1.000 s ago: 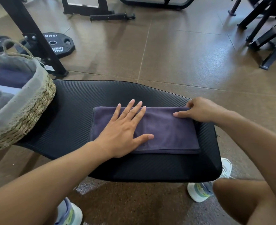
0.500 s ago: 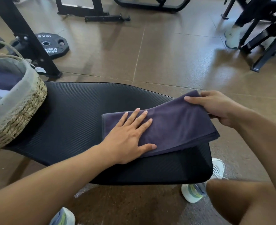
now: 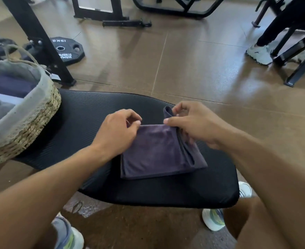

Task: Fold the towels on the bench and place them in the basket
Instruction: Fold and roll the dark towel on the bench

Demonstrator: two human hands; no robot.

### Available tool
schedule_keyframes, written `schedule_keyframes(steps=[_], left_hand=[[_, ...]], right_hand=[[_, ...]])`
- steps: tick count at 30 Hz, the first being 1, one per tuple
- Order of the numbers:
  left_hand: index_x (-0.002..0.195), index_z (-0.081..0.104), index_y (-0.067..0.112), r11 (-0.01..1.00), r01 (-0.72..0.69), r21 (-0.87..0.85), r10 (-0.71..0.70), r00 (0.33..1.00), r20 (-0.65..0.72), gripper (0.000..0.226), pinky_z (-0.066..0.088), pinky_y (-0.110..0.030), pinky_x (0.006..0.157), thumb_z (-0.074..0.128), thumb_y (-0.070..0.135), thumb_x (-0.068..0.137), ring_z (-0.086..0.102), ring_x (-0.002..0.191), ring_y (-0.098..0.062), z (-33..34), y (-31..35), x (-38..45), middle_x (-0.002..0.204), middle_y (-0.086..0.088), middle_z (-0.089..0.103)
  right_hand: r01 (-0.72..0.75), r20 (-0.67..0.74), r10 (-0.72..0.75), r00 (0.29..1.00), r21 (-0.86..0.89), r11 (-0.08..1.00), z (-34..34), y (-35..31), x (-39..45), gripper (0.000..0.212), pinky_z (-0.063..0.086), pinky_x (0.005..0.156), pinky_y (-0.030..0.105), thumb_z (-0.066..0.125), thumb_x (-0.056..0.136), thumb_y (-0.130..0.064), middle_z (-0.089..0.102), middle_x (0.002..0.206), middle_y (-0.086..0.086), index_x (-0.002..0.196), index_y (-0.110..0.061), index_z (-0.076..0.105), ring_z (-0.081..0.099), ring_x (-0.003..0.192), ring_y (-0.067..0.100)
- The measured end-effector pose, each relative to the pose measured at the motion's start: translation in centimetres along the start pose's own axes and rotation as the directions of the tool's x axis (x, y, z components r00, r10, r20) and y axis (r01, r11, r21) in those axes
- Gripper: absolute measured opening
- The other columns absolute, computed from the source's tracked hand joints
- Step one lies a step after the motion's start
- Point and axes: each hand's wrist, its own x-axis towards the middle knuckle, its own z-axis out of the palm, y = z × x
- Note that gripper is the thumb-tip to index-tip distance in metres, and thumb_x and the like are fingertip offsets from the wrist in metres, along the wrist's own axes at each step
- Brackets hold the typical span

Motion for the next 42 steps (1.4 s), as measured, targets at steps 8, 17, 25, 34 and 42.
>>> schedule_keyframes(steps=[8,17,25,34,42], left_hand=[[0.095,0.067,0.005,0.817,0.469,-0.336,-0.372,0.873,0.316,0.01,0.062,-0.033,0.066,0.057,0.004,0.1,0.072,0.071,-0.025,-3.3,-2.0,0.3,0.091,-0.019,0.076],[0.106,0.067,0.004,0.839,0.462,-0.287,-0.375,0.874,0.31,0.014,0.063,-0.031,0.061,0.062,-0.001,0.094,0.073,0.069,-0.024,-3.8,-2.2,-0.2,0.09,-0.016,0.075],[0.121,0.06,0.012,0.875,0.412,-0.256,-0.346,0.9,0.265,0.031,0.064,-0.038,0.071,0.07,0.013,0.092,0.076,0.073,-0.024,-3.3,-2.1,-0.7,0.088,-0.01,0.075],[0.121,0.051,0.022,0.919,0.388,-0.066,-0.36,0.897,0.259,0.028,0.054,-0.024,0.053,0.061,0.019,0.095,0.069,0.053,-0.014,-2.0,-1.9,-0.6,0.083,-0.006,0.074],[0.145,0.045,0.024,0.98,-0.041,0.196,0.033,0.998,0.046,0.055,0.036,-0.039,0.112,0.06,0.019,0.093,0.043,0.136,-0.02,-0.8,-1.4,-2.0,0.143,0.004,0.051]], right_hand=[[0.05,0.091,-0.033,0.995,-0.184,0.982,8.3,-0.9,2.1,0.023,0.049,0.041,0.026,0.074,0.087,-0.03,0.071,0.074,-0.002,0.103,-0.022,0.059,0.072,0.051,0.014],[0.057,0.022,-0.053,0.998,-0.215,0.975,10.4,-0.6,3.1,0.018,0.045,0.046,0.026,0.074,0.085,-0.036,0.071,0.073,-0.006,0.094,-0.03,0.06,0.071,0.049,0.012],[0.141,0.011,-0.143,0.99,-0.258,0.956,9.1,-1.1,2.4,0.012,0.054,0.068,0.029,0.066,0.087,-0.029,0.075,0.077,-0.013,0.097,-0.033,0.07,0.073,0.063,0.01],[0.388,0.2,-0.353,0.914,-0.683,0.619,5.6,0.8,1.9,0.051,0.025,0.121,0.038,0.052,0.102,-0.042,0.042,0.157,-0.007,0.15,-0.03,0.044,0.031,0.147,0.017],[0.376,0.26,-0.306,0.916,-0.824,0.424,7.4,4.9,1.0,0.094,-0.005,0.127,0.042,0.011,0.091,-0.081,-0.006,0.171,-0.007,0.163,-0.023,0.0,-0.015,0.156,0.018]])
